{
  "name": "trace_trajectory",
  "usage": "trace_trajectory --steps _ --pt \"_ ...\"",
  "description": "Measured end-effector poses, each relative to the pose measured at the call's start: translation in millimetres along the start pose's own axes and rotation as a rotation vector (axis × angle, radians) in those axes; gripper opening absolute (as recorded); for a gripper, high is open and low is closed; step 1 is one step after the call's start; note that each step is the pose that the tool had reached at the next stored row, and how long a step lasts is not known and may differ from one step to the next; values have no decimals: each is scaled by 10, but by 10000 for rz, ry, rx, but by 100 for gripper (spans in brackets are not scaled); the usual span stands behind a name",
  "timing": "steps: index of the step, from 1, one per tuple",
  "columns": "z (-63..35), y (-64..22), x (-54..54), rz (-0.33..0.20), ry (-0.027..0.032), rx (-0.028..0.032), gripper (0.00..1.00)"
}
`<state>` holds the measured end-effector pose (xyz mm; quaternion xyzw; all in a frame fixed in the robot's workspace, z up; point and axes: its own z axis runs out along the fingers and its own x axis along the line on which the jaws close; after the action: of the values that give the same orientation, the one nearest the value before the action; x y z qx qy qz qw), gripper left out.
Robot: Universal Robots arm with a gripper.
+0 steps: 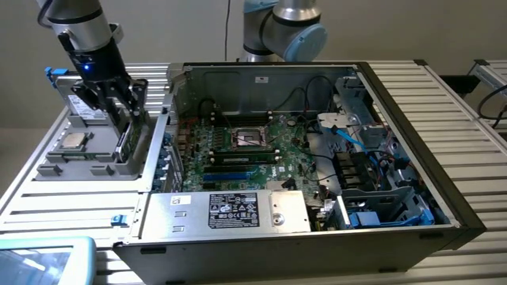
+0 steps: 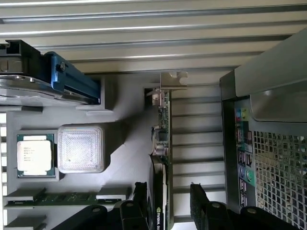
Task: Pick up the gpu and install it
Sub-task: 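Pick up the gpu and move the gpu toward the slot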
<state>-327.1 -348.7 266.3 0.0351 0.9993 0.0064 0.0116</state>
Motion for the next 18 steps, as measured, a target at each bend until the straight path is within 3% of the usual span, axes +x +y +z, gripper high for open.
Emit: trace_trajectory --steps 9,18 --pt "163 -53 66 -4 0 0 49" --pt "237 -40 70 -3 4 0 49"
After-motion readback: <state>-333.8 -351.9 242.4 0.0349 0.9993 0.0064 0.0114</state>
